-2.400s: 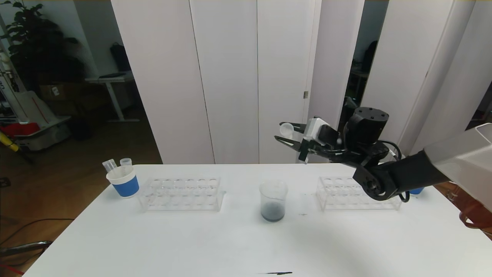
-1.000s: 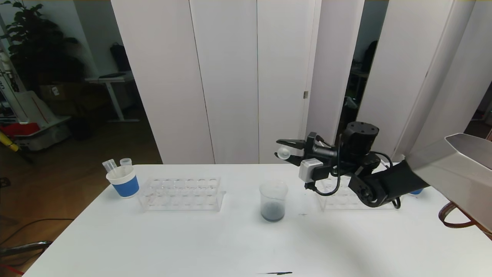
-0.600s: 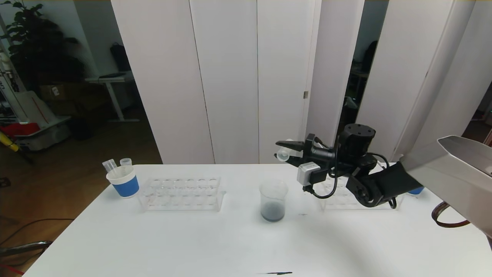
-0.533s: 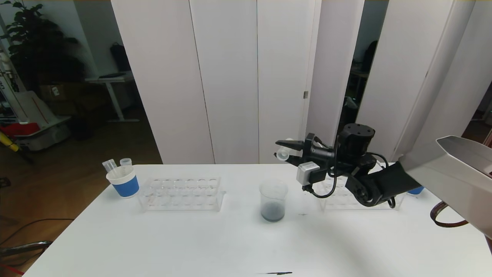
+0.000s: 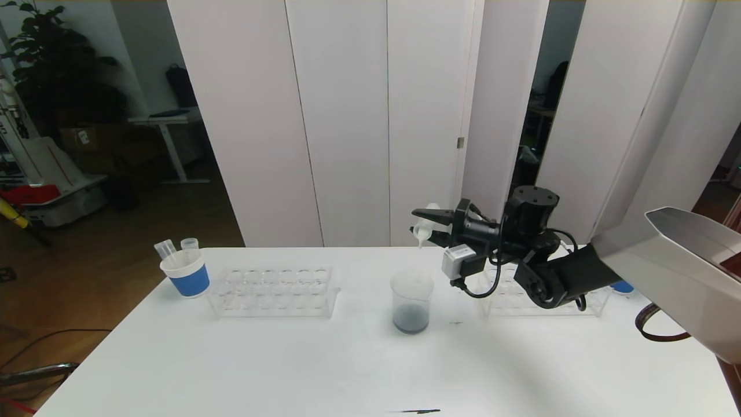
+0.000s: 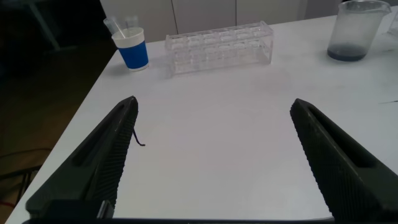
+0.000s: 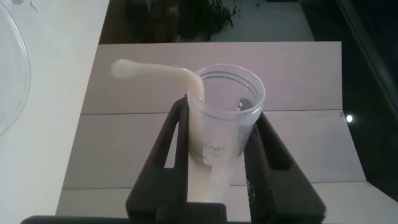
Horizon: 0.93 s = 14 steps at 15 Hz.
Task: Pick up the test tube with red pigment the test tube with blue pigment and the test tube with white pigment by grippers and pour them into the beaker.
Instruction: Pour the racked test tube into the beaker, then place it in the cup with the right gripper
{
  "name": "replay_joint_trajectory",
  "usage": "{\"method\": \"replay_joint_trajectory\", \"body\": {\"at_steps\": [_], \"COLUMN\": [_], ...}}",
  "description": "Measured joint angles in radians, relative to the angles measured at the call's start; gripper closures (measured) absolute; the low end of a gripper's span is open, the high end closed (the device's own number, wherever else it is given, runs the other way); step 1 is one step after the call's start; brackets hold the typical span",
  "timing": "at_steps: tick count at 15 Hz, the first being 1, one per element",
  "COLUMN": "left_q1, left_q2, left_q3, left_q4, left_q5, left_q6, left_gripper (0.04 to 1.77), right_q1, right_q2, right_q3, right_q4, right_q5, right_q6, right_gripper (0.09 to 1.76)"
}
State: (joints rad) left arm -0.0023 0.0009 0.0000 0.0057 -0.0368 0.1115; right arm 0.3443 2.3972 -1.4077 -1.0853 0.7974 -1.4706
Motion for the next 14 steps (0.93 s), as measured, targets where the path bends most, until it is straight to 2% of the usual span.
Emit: {"method": "replay_joint_trajectory", "body": {"at_steps": [7,14], "left_q1": [0.000,0.000], "left_q2": [0.000,0.000], "left_q3": [0.000,0.000], "left_q4": [0.000,0.000], "left_q5": [0.000,0.000], "left_q6": [0.000,0.000], "left_gripper": [0.06,0.06], "right_q1": [-0.003,-0.007], "right_q2": [0.009,0.032], "right_q3": [-0.013,-0.089], "right_q4": [-0.001,-0.004], "right_q5": [0.000,0.000], "right_q6": [-0.033,-0.077], "right_gripper": [1.26,1.26]}}
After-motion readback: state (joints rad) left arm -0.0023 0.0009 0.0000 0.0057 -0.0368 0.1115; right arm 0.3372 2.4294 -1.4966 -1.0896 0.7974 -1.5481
